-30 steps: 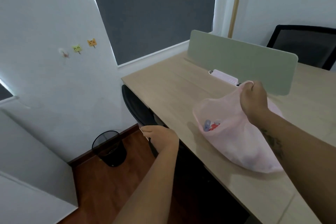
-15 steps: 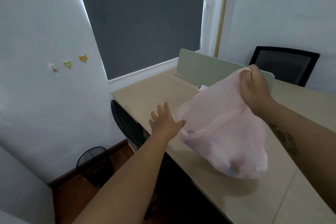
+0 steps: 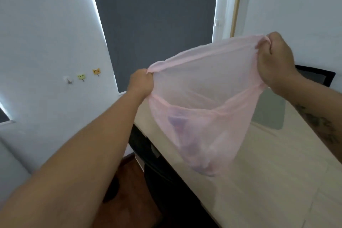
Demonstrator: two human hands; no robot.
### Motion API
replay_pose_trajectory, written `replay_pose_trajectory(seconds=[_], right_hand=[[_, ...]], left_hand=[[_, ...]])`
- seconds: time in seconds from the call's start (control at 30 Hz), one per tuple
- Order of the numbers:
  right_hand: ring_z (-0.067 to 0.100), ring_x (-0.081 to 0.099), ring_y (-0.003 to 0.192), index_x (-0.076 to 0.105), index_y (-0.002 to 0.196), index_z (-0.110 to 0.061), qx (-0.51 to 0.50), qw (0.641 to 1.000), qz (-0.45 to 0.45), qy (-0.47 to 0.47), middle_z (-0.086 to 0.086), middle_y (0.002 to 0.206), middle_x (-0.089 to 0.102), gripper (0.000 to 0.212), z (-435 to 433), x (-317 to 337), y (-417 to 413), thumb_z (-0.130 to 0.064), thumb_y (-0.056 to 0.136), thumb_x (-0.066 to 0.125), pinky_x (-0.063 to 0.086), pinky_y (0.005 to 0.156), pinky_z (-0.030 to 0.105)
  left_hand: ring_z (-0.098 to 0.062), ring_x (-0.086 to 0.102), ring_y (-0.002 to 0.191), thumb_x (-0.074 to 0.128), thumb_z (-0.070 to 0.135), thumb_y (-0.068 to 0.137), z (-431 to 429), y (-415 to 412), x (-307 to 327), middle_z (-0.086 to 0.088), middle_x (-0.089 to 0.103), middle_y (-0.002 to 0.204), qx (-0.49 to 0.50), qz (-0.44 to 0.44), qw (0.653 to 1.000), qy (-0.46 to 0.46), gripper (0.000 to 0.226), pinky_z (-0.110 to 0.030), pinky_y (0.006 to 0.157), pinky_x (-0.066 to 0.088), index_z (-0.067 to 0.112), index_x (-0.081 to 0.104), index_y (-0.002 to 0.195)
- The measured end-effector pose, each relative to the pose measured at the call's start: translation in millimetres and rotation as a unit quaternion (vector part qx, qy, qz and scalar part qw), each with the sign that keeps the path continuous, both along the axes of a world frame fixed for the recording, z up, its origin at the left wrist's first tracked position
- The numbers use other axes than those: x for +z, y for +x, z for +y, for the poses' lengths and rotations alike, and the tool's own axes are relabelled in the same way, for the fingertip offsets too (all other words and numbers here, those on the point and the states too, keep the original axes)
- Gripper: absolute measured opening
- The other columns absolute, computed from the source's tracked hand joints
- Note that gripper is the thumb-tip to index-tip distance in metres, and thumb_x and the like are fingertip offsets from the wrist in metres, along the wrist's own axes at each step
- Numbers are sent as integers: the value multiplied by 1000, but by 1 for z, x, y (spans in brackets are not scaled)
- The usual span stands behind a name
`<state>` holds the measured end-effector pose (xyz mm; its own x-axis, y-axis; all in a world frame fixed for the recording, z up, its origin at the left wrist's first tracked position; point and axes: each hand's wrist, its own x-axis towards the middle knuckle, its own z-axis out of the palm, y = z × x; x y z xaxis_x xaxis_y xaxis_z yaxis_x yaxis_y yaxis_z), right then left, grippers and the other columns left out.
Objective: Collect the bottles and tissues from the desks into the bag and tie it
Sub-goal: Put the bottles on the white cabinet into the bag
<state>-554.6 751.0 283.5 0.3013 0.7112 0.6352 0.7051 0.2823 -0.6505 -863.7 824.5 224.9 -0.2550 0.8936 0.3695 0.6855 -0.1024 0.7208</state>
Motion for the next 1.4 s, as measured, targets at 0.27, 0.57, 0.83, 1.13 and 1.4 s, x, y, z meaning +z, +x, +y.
replay_pose_trajectory(seconds=[0.27, 0.57, 0.83, 1.13, 1.4], right_hand=[[29, 51, 84, 48, 110, -9, 92, 994, -46, 36, 9, 96, 53, 32, 32, 50, -152, -29, 100, 25, 44, 71, 39], [35, 52, 76, 49, 97, -11, 276, 957, -89, 26, 15, 89, 56, 22, 31, 21, -442, -22, 99, 30, 43, 65, 41], [37, 59, 84, 52, 101, -11, 427, 893, -138, -23, 17, 96, 64, 26, -13, -34, -722, -26, 99, 31, 52, 77, 45], [19, 49, 82, 56, 111, -19, 629, 751, -175, -102, -4, 93, 55, 27, -75, -91, -942, -11, 98, 34, 31, 63, 29], [22, 55, 76, 54, 95, -31, 728, 639, -146, -200, -2, 85, 60, 27, -88, -127, -1104, -18, 96, 31, 44, 67, 33]], left_hand=[[-27, 50, 70, 55, 32, 93, -46, -191, 125, -6, 55, 69, 131, 53, 983, 119, 32, -29, 55, 36, 5, 71, 86], [-27, 52, 78, 52, 33, 97, -181, -479, 129, -14, 58, 87, 316, 140, 937, 42, 36, -30, 66, 36, 1, 69, 94], [-34, 57, 88, 52, 34, 97, -319, -697, 112, -15, 63, 93, 443, 159, 882, -34, 35, -32, 75, 41, 8, 75, 99], [-37, 59, 104, 49, 35, 98, -426, -853, 75, -18, 67, 111, 570, 125, 812, 16, 34, -39, 90, 45, 10, 72, 92], [-20, 59, 99, 45, 29, 102, -424, -963, 74, -9, 68, 119, 628, 143, 758, 103, 35, -22, 84, 37, 7, 71, 104]])
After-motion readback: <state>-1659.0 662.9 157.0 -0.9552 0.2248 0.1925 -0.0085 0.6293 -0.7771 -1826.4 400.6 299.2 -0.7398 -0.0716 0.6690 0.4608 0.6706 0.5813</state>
